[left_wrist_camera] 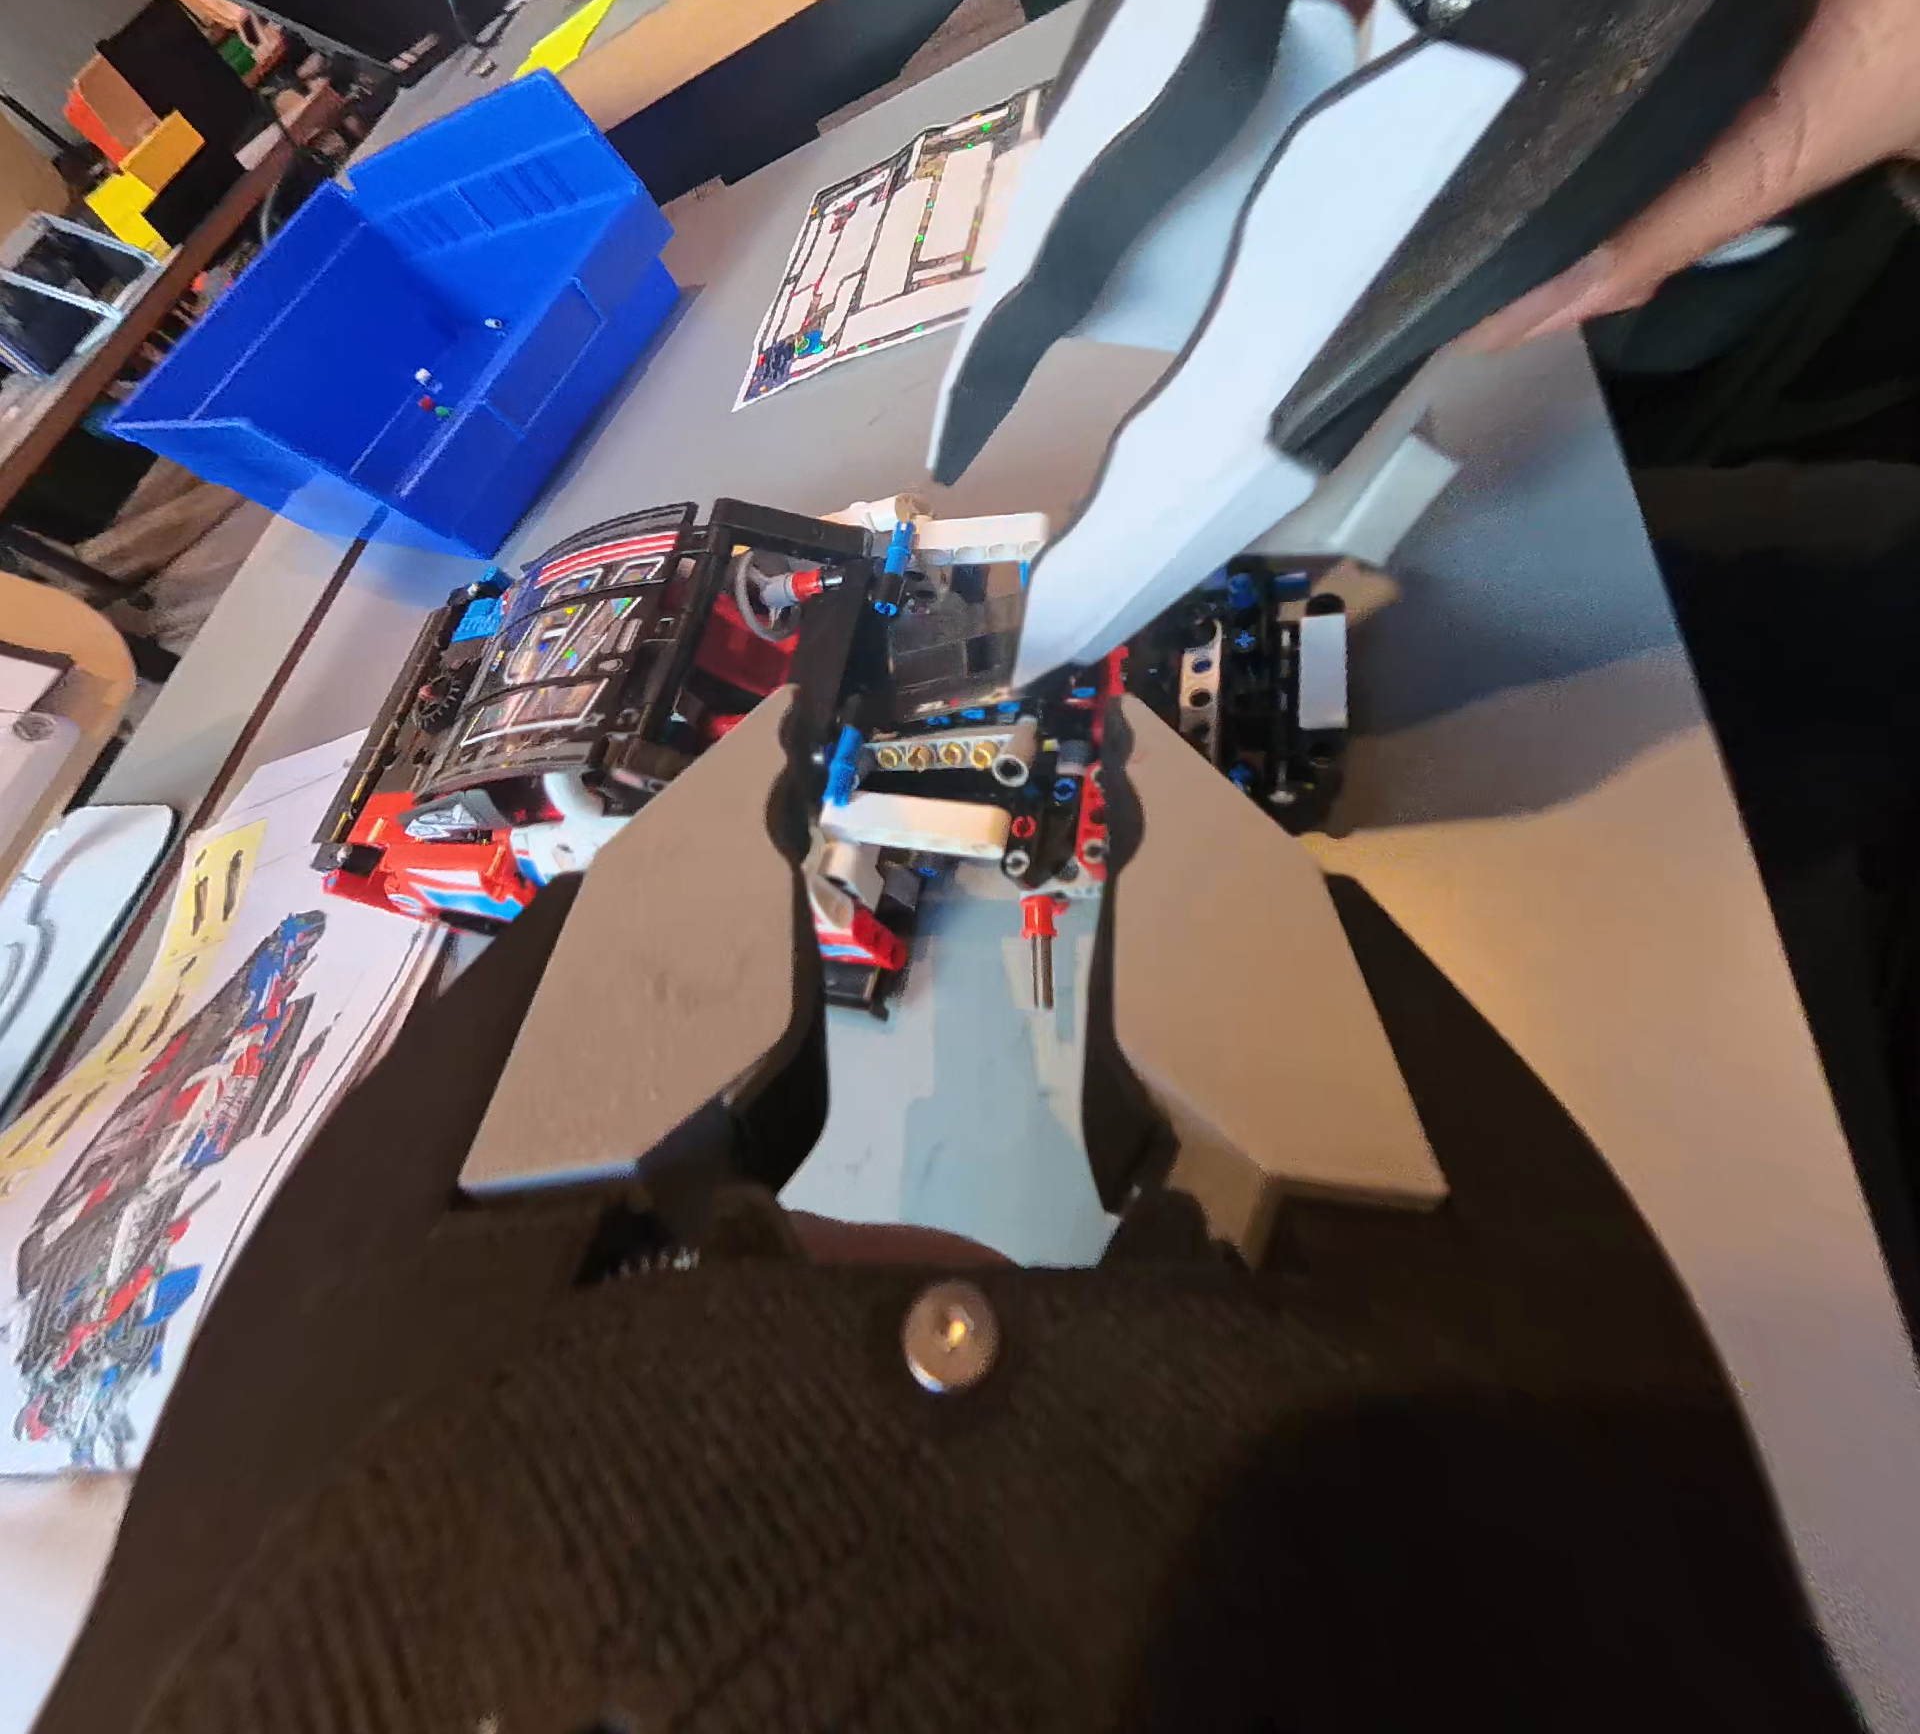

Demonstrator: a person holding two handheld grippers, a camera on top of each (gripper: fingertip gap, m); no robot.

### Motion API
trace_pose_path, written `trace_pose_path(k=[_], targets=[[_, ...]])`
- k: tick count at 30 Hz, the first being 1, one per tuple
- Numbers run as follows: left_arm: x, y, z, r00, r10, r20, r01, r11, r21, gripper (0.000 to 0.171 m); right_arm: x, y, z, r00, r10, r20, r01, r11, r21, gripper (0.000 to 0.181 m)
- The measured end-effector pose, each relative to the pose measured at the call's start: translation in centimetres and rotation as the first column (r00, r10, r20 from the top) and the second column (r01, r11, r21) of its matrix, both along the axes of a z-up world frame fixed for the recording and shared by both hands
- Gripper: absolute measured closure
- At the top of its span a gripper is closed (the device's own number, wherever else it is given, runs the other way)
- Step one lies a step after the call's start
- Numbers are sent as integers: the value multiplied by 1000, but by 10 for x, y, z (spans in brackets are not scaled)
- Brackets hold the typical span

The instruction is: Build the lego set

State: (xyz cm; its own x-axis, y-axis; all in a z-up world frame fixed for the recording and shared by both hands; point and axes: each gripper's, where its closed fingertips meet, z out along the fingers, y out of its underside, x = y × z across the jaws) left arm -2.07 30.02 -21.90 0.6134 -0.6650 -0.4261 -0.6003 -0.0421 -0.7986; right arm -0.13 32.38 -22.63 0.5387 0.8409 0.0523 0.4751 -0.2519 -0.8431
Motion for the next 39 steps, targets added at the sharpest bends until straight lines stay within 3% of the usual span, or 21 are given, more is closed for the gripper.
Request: trace_pose_path(k=[4, 7, 9, 12, 16, 20, 22, 24, 25, 26, 29, 33, 39], targets=[[-22, -2, 24, 992, -3, 124, 7, 1000, -29, 117, 19, -5, 0, 999, 13, -53, -18, 997, -81, 121], [-55, 13, 23, 985, 51, 164, -32, 993, -113, 113, 26, -15, -12, 995, 35, -90, -55, 972, -227, 121], [-74, 29, 27, 982, 71, 177, -54, 994, -100, 115, 28, -22, -17, 993, 43, -110, -73, 956, -285, 118], [-98, 57, 42, 981, 110, 162, -101, 993, -64, 117, 34, -21, -17, 996, 35, -82, -53, 972, -228, 116], [-101, 103, 66, 995, 66, 78, -61, 996, -63, 110, 36, -27, -18, 995, 46, -85, -64, 973, -224, 116], [-102, 158, 52, 999, 32, 18, -26, 958, -286, 111, 38, -36, -20, 996, 46, -75, -59, 983, -173, 116], [-102, 175, 32, 995, 52, 87, -3, 872, -490, 109, 39, -42, -23, 997, 45, -55, -53, 988, -143, 115], [-102, 177, 9, 989, 67, 130, 40, 729, -683, 111, 43, -46, -31, 999, 37, -23, -39, 992, -124, 116], [-104, 177, -2, 990, 74, 122, 39, 679, -733, 118, 44, -48, -34, 999, 36, -9, -37, 992, -124, 116], [-108, 178, -11, 992, 74, 101, 27, 664, -747, 123, 46, -49, -37, 999, 36, -4, -36, 991, -131, 117], [-106, 178, -12, 985, 111, 135, 27, 669, -743, 132, 51, -53, -42, 999, 36, -22, -39, 983, -181, 124], [-114, 174, -13, 967, 238, 95, -97, 681, -726, 141, 57, -54, -41, 998, 43, -42, -51, 974, -220, 131], [-131, 136, -12, 897, 426, 116, -224, 665, -712, 142, 69, -53, -37, 997, 47, -54, -57, 973, -222, 131]])
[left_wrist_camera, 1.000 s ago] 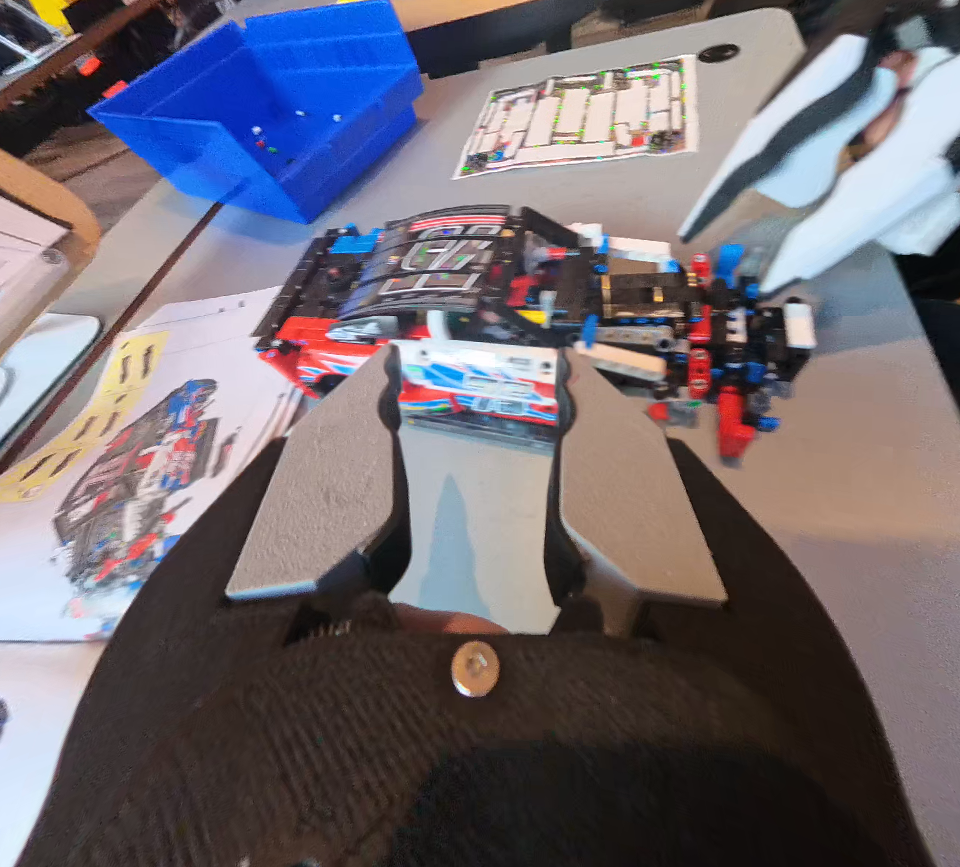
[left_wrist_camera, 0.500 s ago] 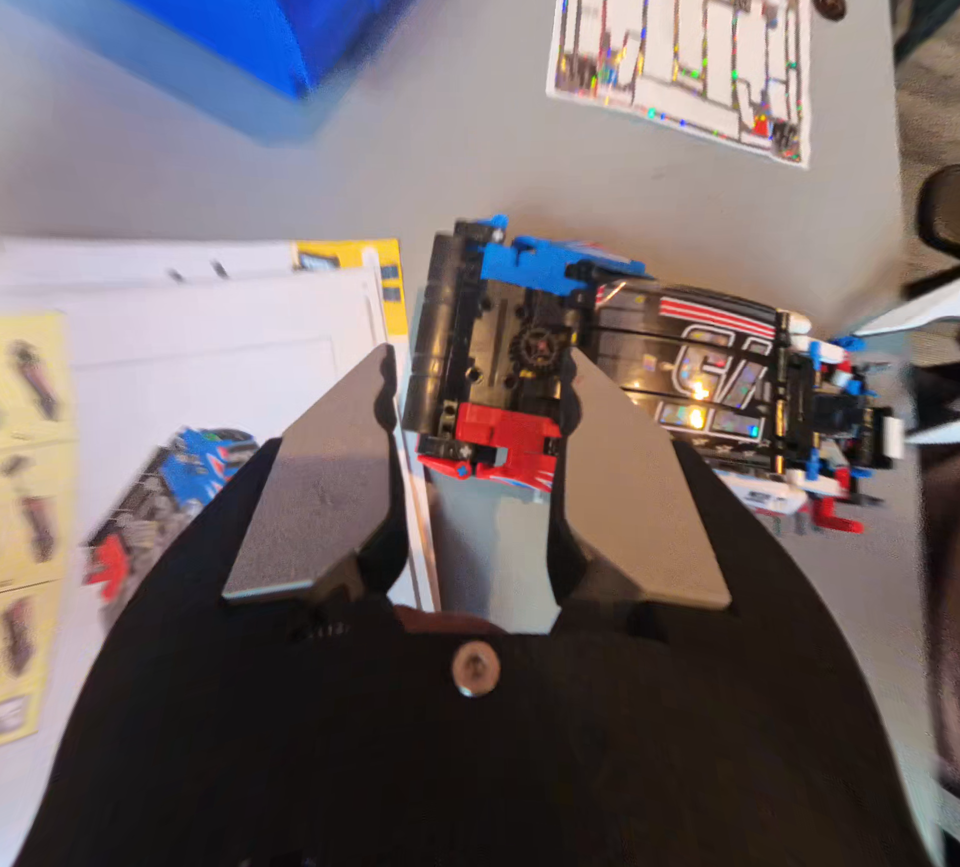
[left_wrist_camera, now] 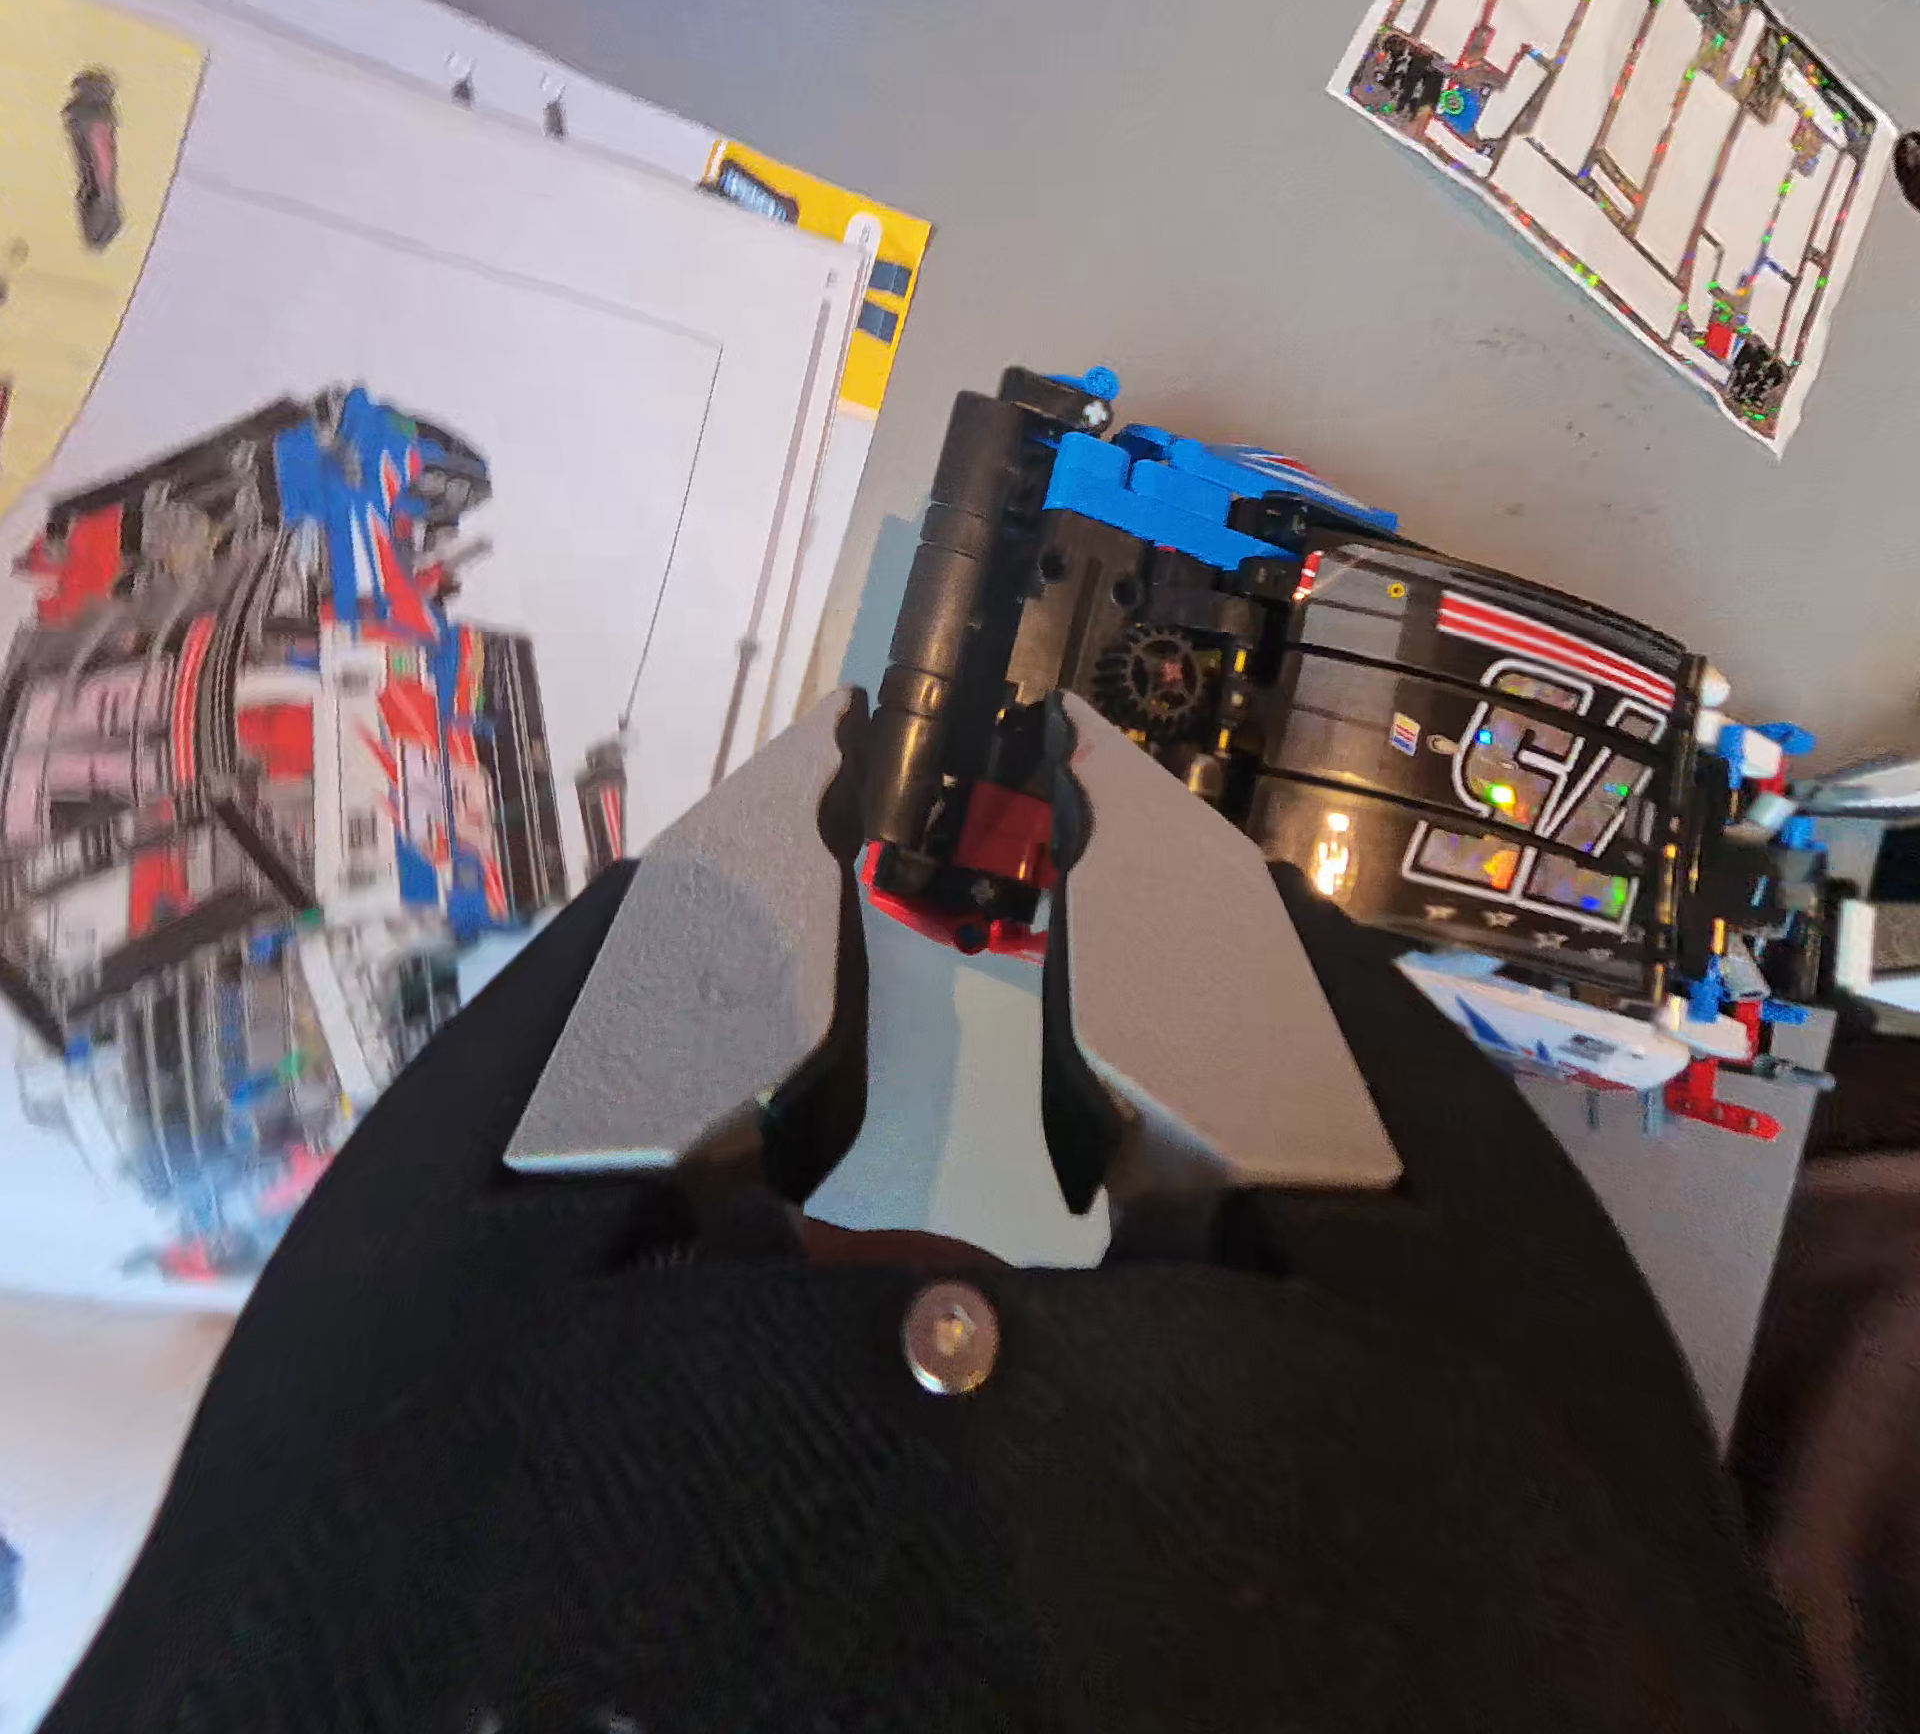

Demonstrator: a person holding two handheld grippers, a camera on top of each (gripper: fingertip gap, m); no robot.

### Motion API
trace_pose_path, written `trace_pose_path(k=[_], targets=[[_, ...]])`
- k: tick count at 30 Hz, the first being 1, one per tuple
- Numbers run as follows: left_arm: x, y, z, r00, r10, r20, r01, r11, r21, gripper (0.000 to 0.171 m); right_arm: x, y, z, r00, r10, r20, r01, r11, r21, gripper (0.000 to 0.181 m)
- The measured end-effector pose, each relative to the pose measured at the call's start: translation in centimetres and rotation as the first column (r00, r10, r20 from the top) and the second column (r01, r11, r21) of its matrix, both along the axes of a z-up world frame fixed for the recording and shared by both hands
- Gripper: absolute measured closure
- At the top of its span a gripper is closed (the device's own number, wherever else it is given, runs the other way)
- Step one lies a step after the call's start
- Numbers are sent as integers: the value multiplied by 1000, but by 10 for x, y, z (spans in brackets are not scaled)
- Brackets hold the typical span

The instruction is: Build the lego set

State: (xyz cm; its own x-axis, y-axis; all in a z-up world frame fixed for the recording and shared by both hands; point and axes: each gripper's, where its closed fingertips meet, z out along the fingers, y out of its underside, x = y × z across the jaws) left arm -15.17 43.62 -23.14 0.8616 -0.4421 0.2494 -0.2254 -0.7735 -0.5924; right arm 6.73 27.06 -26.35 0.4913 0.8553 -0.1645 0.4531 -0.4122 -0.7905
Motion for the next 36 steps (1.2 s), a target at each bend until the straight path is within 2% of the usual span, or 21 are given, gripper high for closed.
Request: trace_pose_path(k=[4, 8, 11, 17, 20, 22, 23, 26, 28, 30, 33, 36], targets=[[-14, -46, 1, 996, 86, 30, -86, 996, 28, 143, 7, 1, -5, 999, 23, 35, -24, 999, 28, 127], [-23, -99, 2, 983, 165, 83, -171, 983, 64, 148, 17, 13, 2, 999, 32, 41, -34, 998, 49, 125], [-29, -135, 3, 969, 222, 110, -232, 968, 91, 149, 16, 12, 1, 997, 72, 26, -71, 997, -42, 152], [-26, -186, 4, 948, 279, 152, -297, 948, 112, 151, 18, 21, 0, 997, 66, -32, -72, 976, -206, 164], [-20, -206, 4, 937, 296, 185, -319, 941, 115, 151, 19, 23, 2, 995, 49, -82, -74, 941, -332, 161], [-14, -218, 5, 933, 293, 211, -320, 941, 108, 152, 21, 20, 12, 986, 89, -139, -138, 907, -398, 137], [-10, -224, 5, 932, 288, 222, -316, 943, 105, 152, 23, 25, 18, 986, 75, -148, -129, 909, -396, 141], [-2, -237, 8, 935, 265, 234, -298, 948, 117, 146, 23, 29, 40, 973, 138, -185, -193, 925, -326, 139], [-4, -241, 15, 947, 251, 199, -286, 943, 169, 144, 18, 27, 52, 953, 250, -173, -283, 939, -198, 145], [-11, -236, 30, 953, 258, 160, -293, 921, 257, 135, 10, 27, 58, 923, 365, -120, -374, 925, -62, 153], [-7, -229, 54, 971, 202, 124, -234, 902, 363, 129, -6, 30, 59, 860, 509, -16, -506, 858, 86, 164], [-1, -216, 52, 993, 121, 8, -113, 902, 417, 124, -16, 44, 51, 800, 587, 122, -599, 777, 193, 163]])
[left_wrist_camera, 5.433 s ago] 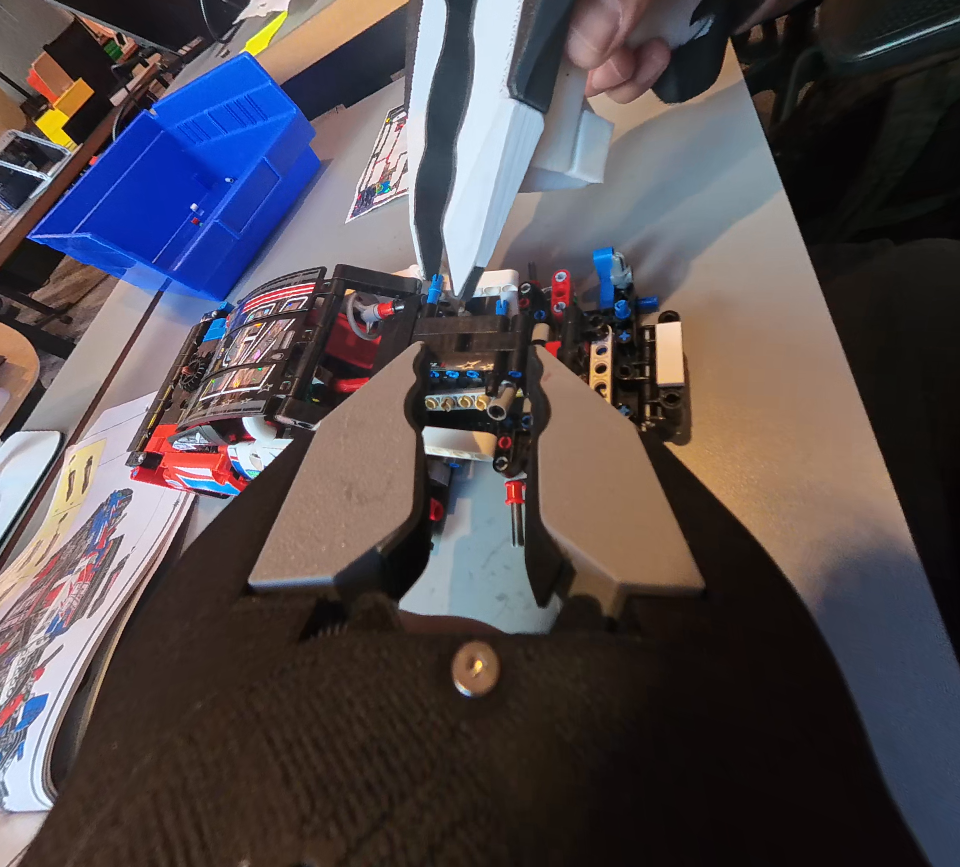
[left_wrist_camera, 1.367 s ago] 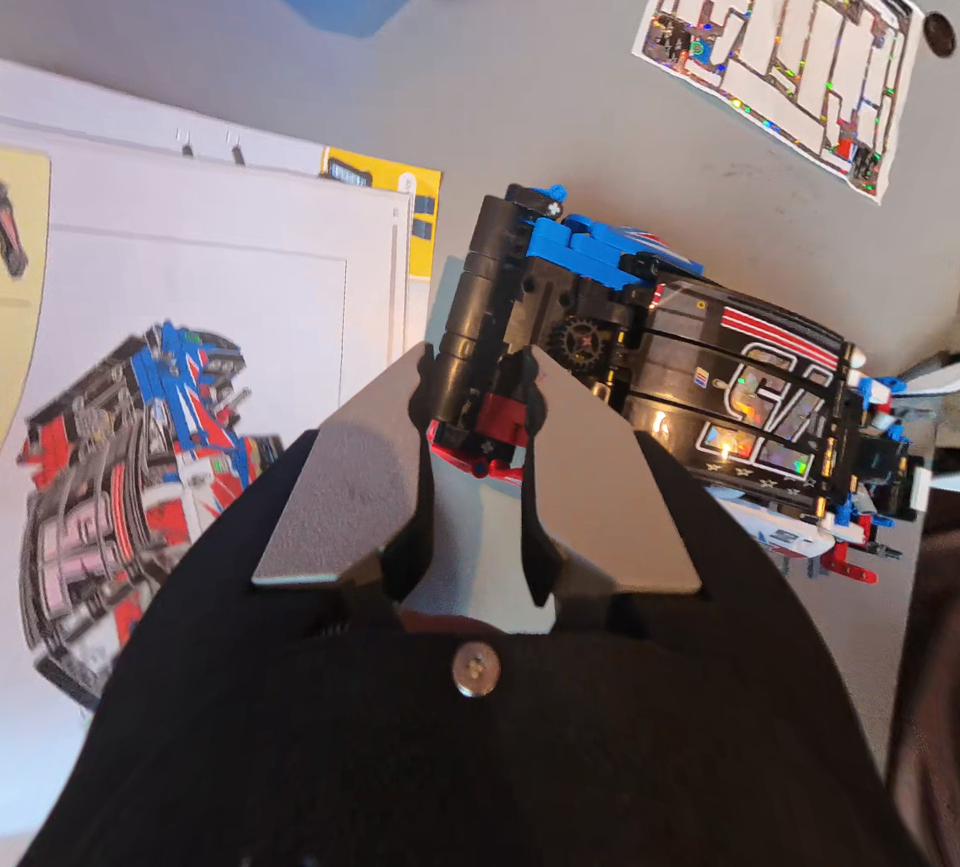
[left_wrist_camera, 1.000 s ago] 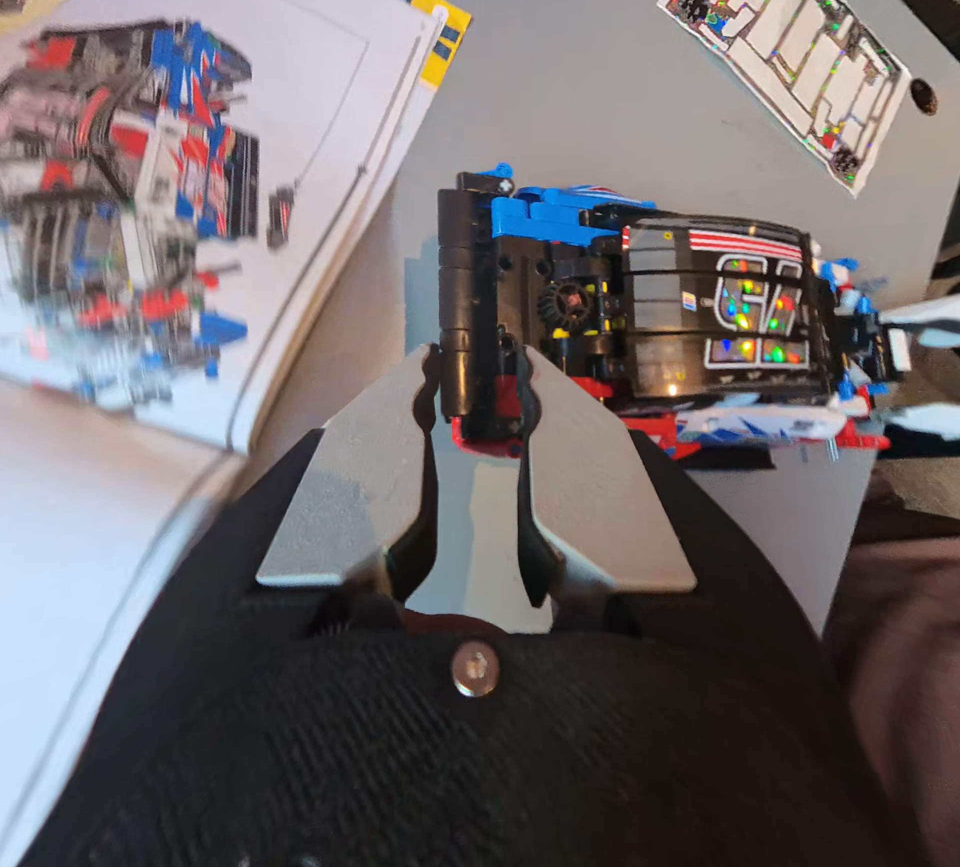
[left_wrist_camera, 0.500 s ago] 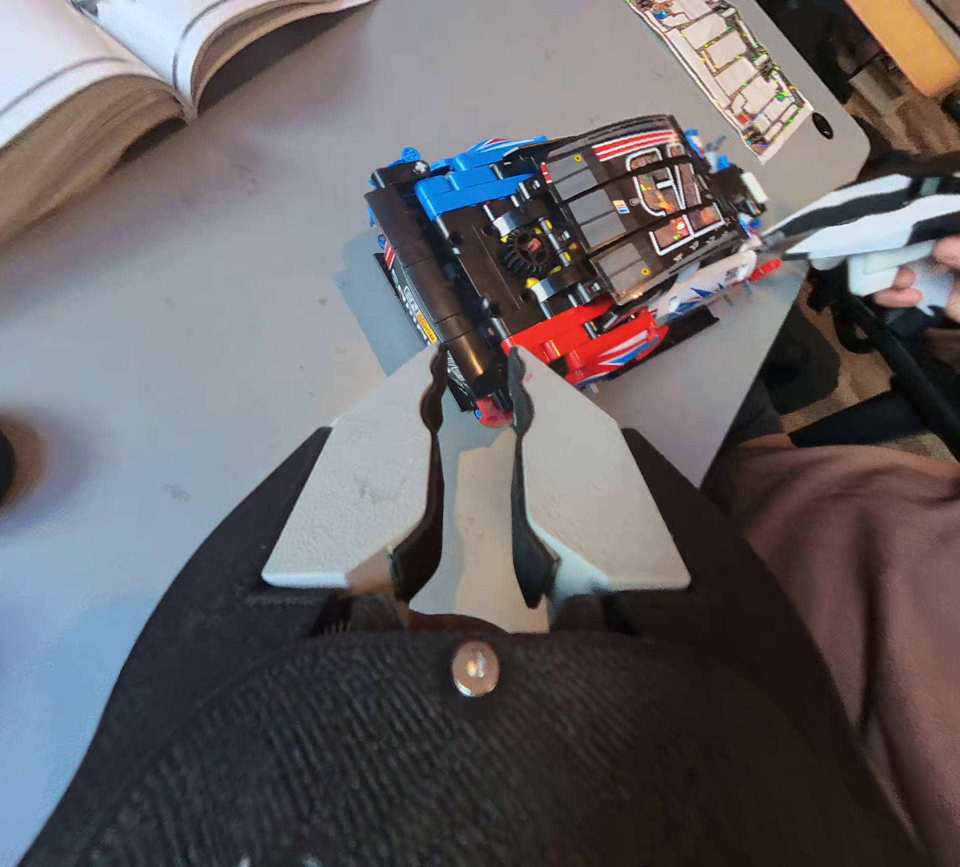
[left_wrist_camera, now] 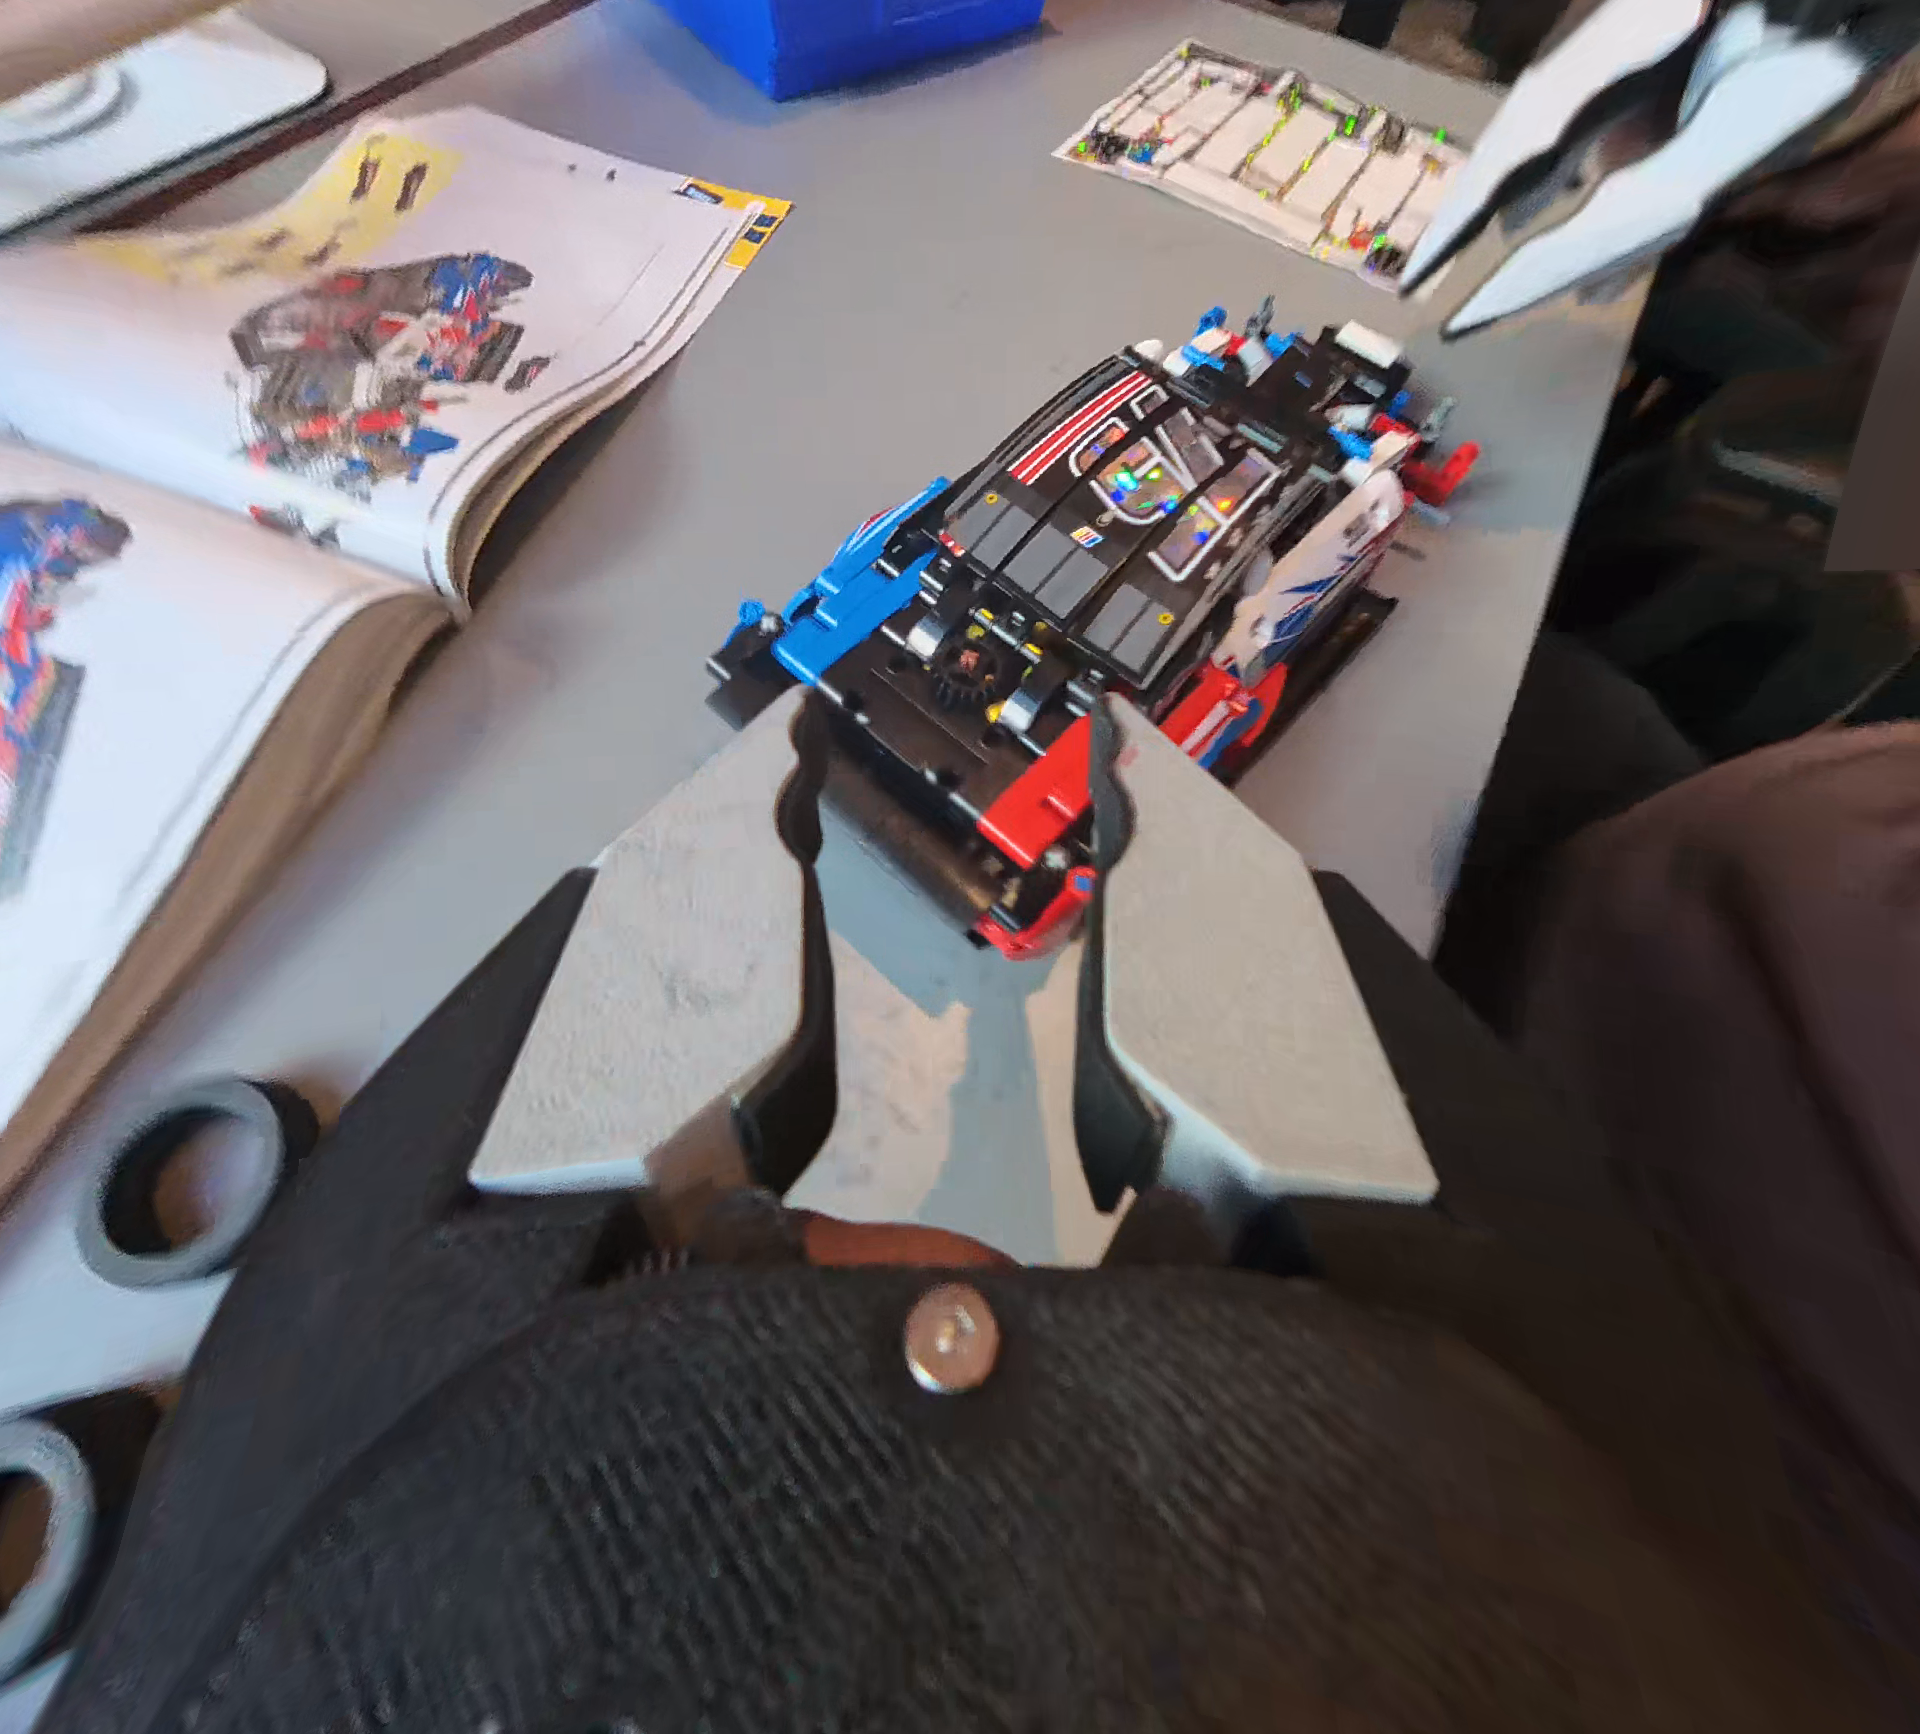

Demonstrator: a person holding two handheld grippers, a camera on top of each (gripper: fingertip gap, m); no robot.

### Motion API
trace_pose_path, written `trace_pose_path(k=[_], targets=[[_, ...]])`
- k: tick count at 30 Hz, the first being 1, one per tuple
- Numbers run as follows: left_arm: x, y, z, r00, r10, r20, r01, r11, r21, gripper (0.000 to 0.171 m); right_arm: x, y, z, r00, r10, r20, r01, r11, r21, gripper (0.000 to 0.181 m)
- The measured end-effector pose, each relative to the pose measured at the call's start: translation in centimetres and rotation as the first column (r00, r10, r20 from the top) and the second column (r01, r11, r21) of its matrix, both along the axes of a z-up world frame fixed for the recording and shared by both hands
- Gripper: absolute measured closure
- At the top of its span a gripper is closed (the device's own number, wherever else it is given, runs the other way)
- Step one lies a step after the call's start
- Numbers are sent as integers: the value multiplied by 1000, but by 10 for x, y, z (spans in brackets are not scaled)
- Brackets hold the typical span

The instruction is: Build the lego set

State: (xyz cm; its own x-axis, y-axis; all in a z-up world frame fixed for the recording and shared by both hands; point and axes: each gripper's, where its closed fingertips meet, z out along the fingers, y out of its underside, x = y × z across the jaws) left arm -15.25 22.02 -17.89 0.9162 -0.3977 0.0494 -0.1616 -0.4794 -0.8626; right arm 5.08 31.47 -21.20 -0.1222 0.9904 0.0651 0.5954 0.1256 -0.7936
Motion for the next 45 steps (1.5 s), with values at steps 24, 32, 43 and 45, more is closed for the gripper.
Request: trace_pose_path(k=[24, 32, 43, 45], targets=[[77, 58, -1, 923, -382, -35, 384, 920, 74, 117, -14, 9, -29, 951, 292, 96, -300, 951, 73, 153], [129, 76, 8, 796, -580, -173, 578, 813, -68, 111, -17, 13, -29, 955, 282, 96, -288, 956, 52, 157], [150, 90, -25, 729, -651, -211, 613, 758, -223, 103, -18, 12, -21, 972, 234, 17, -231, 969, -93, 157], [152, 89, -29, 719, -663, -208, 619, 747, -241, 103, -19, 12, -25, 972, 229, 44, -225, 971, -77, 157]])
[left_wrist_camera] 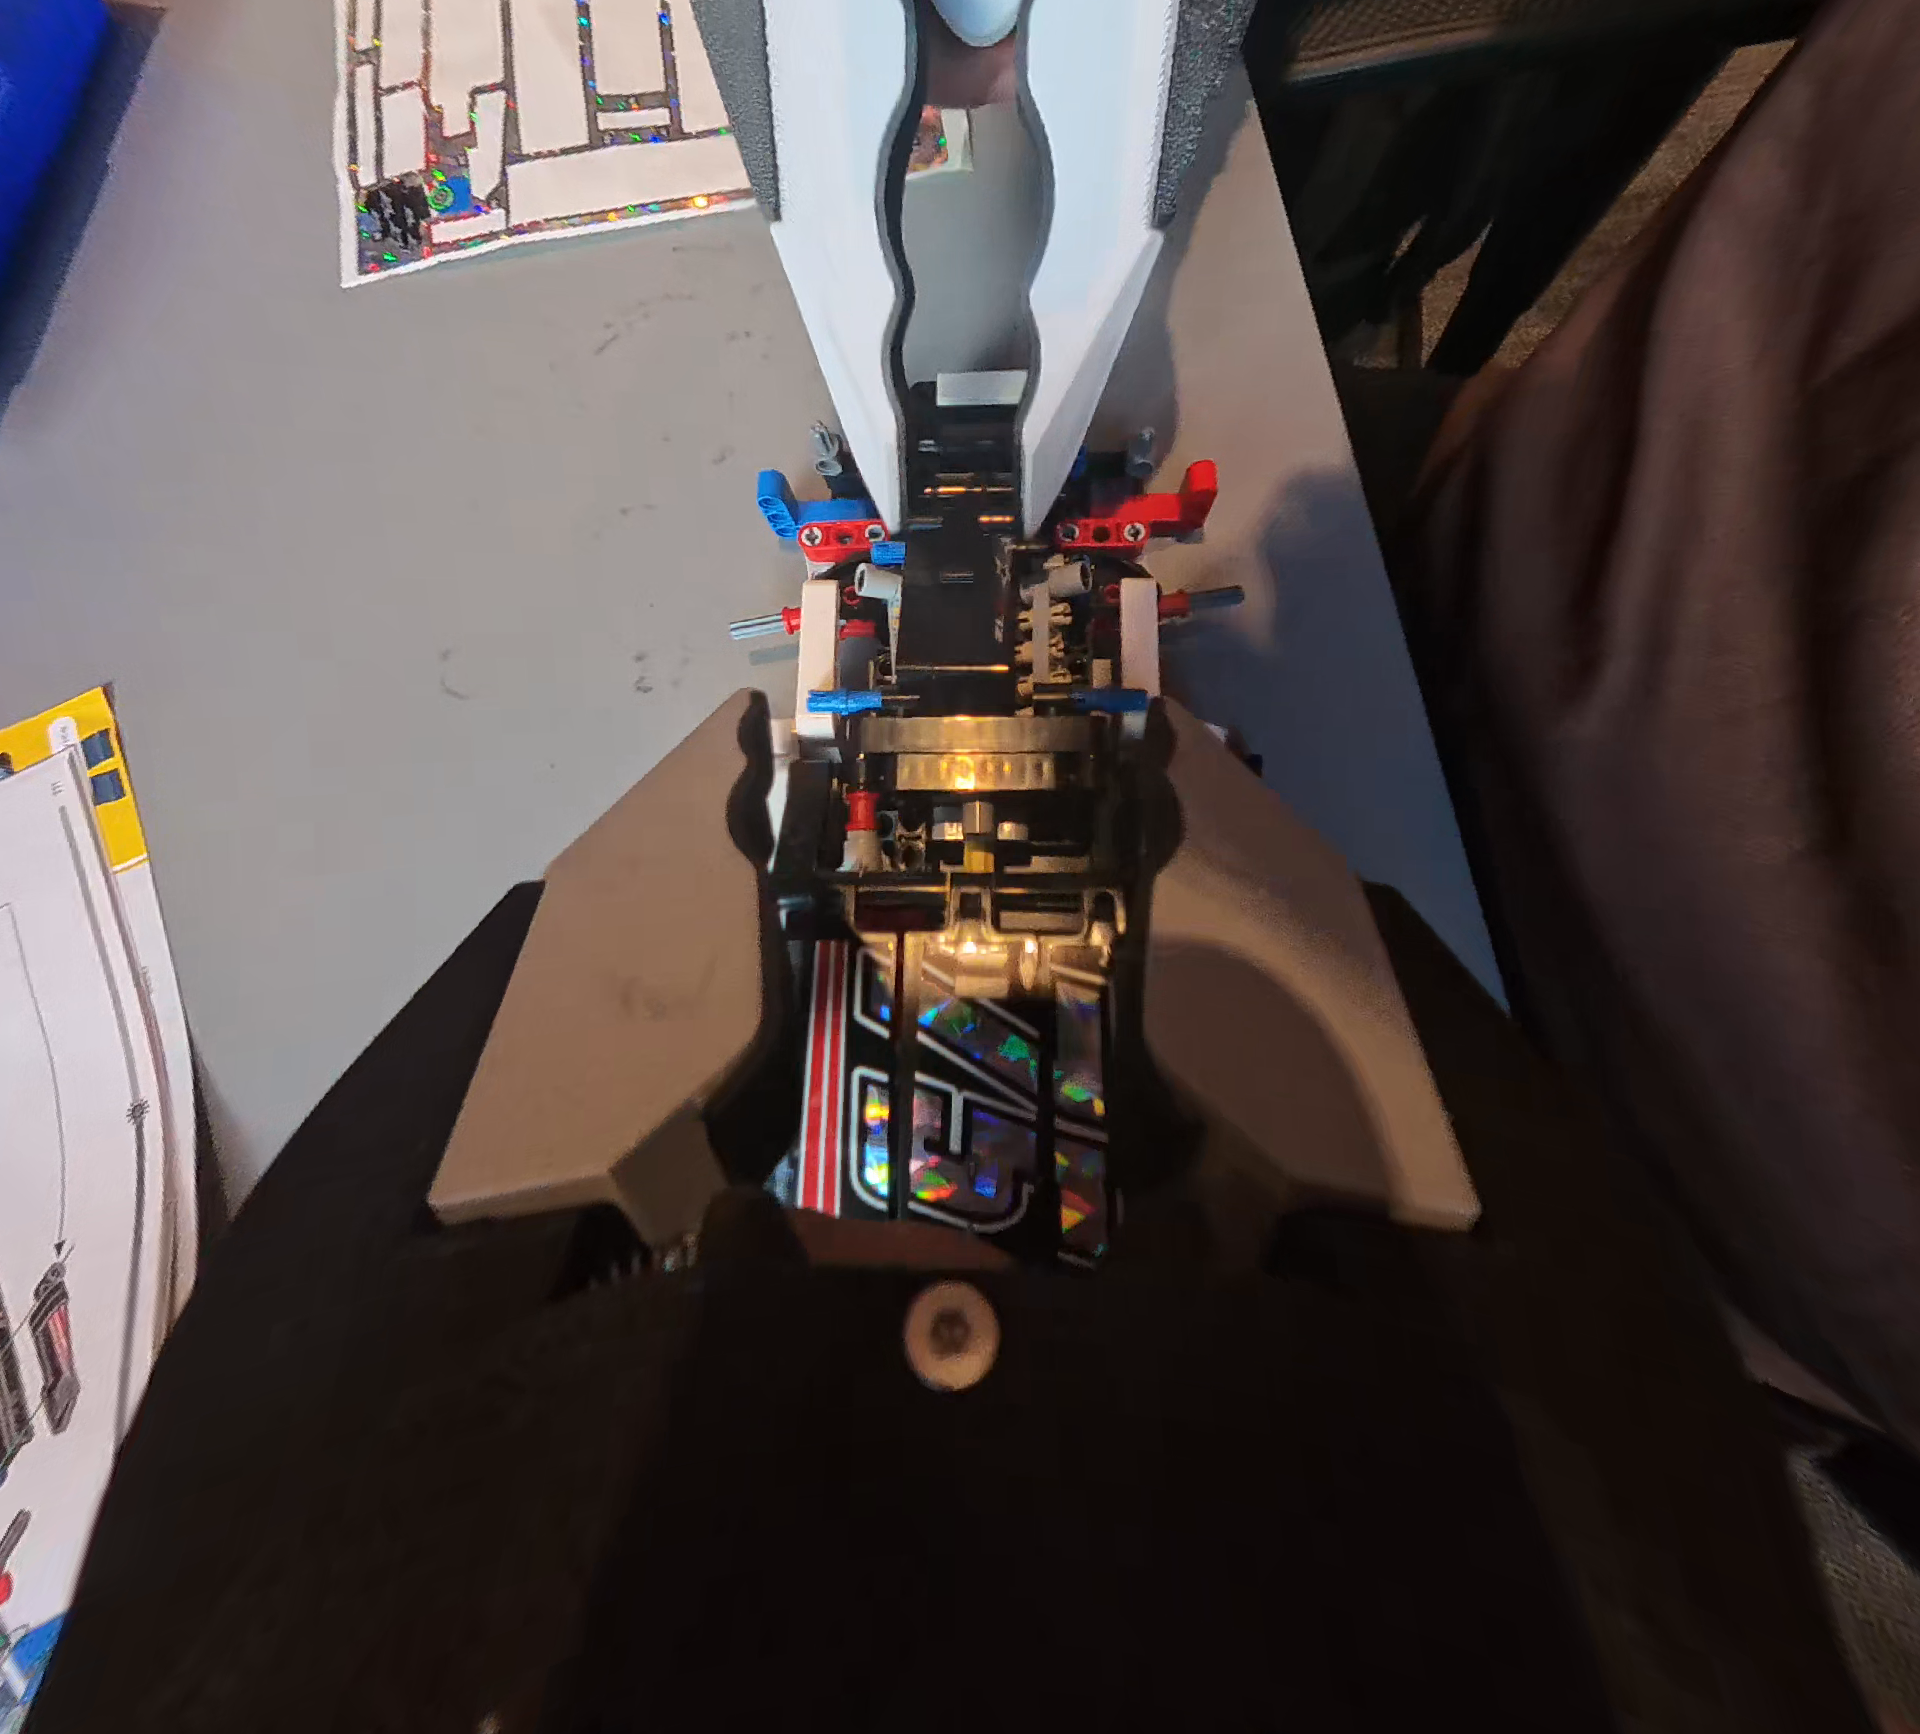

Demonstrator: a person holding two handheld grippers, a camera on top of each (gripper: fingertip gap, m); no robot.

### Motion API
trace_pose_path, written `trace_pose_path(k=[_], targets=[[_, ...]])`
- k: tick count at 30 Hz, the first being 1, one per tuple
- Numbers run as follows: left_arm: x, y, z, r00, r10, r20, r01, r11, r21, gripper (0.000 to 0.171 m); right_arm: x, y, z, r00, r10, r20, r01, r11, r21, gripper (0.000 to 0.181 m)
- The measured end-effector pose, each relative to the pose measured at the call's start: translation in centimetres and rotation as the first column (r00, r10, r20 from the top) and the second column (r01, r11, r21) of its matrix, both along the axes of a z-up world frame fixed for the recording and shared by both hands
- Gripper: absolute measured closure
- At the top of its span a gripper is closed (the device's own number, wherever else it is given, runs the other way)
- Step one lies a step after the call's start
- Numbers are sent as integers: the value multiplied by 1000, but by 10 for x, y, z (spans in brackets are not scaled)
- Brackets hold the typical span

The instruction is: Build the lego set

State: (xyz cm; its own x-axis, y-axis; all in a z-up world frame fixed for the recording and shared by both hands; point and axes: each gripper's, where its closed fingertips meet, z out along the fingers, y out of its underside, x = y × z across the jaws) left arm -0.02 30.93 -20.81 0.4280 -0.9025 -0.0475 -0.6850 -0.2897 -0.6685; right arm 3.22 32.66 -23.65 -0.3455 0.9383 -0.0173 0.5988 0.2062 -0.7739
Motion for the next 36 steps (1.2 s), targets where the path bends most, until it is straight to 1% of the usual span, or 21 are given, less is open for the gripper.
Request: trace_pose_path(k=[2, 6, 8, 12, 17, 23, 28, 31, 36], targets=[[2, 0, -5, 1000, -9, -17, 9, 1000, -14, 102, 0, -1, 0, 1000, -2, 7, 2, 1000, 6, 157], [3, 3, -5, 1000, -20, -23, 20, 1000, -23, 103, -2, -4, 3, 1000, 7, 0, -7, 1000, -10, 157], [2, 7, -5, 999, -23, -30, 22, 999, -30, 107, -2, -3, 2, 1000, 6, 5, -6, 1000, -7, 157], [3, 6, -9, 997, -57, -50, 52, 994, -92, 111, -1, 0, 3, 1000, -6, 12, 6, 1000, -8, 157], [7, 0, -14, 992, -81, -93, 70, 990, -119, 101, -1, 0, 5, 1000, -10, 13, 10, 1000, -10, 157], [6, 1, -16, 993, -40, -112, 26, 991, -131, 101, -3, -2, 3, 1000, -7, 25, 8, 1000, -17, 157], [5, -1, -19, 992, -26, -121, 7, 987, -159, 95, -2, -3, 3, 999, -16, 47, 16, 1000, -18, 157], [6, -1, -20, 990, -21, -141, 1, 990, -144, 91, 1, -3, 2, 997, -14, 79, 13, 1000, 12, 157], [7, 0, -21, 988, -15, -153, -5, 992, -127, 90, 0, -7, 2, 992, 13, 123, -13, 1000, 1, 156]])
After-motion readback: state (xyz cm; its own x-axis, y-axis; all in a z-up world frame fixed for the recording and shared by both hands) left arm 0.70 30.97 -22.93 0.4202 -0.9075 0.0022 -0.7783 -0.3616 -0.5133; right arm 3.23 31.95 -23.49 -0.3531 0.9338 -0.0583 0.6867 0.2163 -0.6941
